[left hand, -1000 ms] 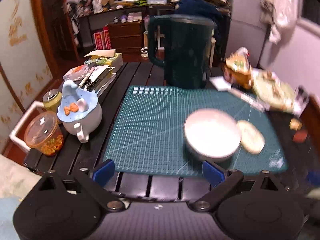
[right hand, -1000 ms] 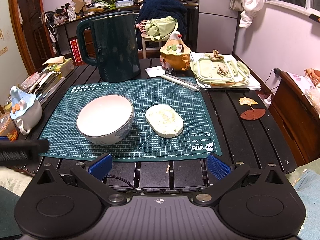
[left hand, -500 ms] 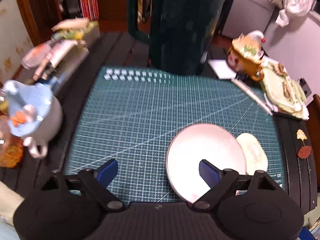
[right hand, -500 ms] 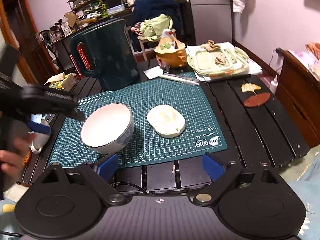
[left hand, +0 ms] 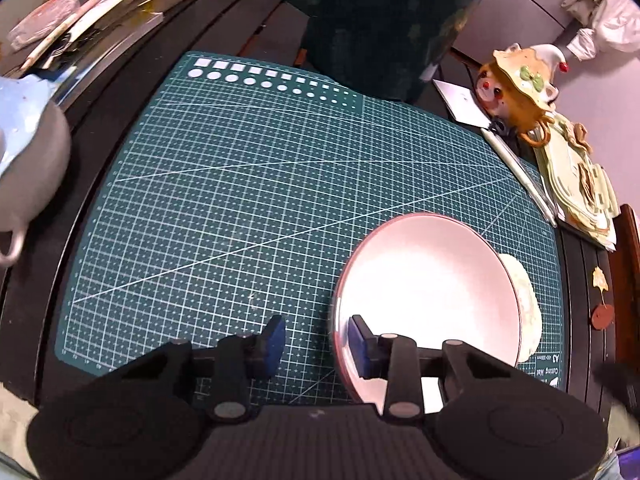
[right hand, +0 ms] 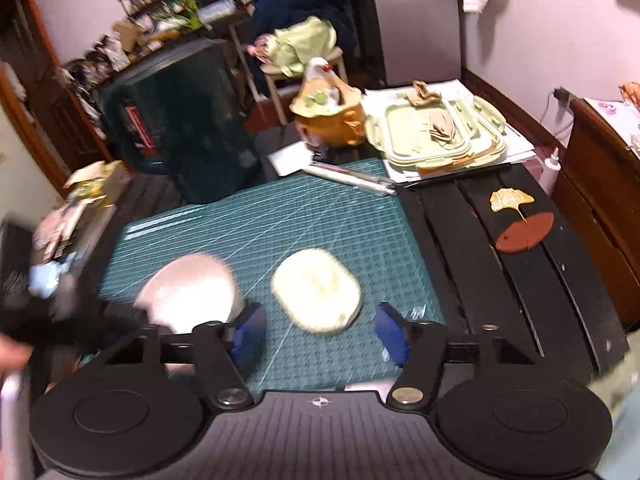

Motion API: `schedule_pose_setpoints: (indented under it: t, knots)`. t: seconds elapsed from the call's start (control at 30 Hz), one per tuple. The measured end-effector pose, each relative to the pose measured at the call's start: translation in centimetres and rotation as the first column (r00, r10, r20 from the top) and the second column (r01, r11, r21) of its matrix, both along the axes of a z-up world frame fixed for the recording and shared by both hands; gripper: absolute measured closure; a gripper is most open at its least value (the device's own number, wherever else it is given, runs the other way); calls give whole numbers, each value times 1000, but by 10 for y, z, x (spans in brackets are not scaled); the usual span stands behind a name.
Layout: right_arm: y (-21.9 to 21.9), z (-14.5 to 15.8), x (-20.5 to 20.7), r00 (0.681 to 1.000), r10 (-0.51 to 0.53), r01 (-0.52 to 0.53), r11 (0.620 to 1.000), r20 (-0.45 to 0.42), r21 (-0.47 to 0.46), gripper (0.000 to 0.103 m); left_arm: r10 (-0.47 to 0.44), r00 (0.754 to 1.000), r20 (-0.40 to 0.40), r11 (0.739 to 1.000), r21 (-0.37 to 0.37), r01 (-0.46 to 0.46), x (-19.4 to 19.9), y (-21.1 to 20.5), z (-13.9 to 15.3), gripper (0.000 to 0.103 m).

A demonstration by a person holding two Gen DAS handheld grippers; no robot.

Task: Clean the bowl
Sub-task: 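Grasp the white bowl rim with the left gripper while the right gripper grasps the cream sponge, then tilt the held bowl up with the left gripper while the right gripper brings the sponge inside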

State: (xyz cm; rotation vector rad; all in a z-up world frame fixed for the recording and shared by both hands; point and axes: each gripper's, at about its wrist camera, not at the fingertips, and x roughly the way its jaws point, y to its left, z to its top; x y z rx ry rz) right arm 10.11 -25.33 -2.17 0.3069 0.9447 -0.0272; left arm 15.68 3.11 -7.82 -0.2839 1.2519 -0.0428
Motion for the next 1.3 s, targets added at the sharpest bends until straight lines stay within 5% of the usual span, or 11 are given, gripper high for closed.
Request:
schedule_pose_setpoints:
  t: [0.13, 0.43, 0.63, 0.7, 0.93, 1.07, 1.17, 1.3]
  knots:
    - [-13, -35, 46, 995, 8, -5, 999, -99, 33, 69, 11, 1000, -12, 999, -38, -12, -4, 5, -4, 68]
    - [-30, -76, 62, 992, 32, -5, 975, -121, 220, 69, -3, 1000, -6, 1000, -25, 3, 12, -5, -3, 60]
    - [-20, -72, 58, 995, 50, -35, 986, -87, 165, 96, -20, 1000, 9, 1000, -11, 20, 9, -11, -3, 56]
    - [-25, -66, 57, 997, 35, -21, 980, -67, 198, 97, 2, 1000, 5, 1000, -3, -2, 8, -8, -2, 65]
    - [-25, -4, 37, 991, 46, -72, 973, 122, 221, 98, 52, 999, -6, 998, -44, -53, 8, 2, -4, 68]
    - [17, 39, 20, 946, 240, -260, 963, 220, 68, 98, 65, 998, -5, 996, -55, -66, 8, 3, -4, 68]
    - [71, 43, 9, 891, 421, -389, 900, 167, -194, 98, 85, 996, -12, 993, -83, -86, 8, 9, -4, 69]
    - [105, 25, 9, 867, 491, -446, 841, 84, -308, 96, 97, 995, -18, 990, -97, -99, 9, 13, -5, 69]
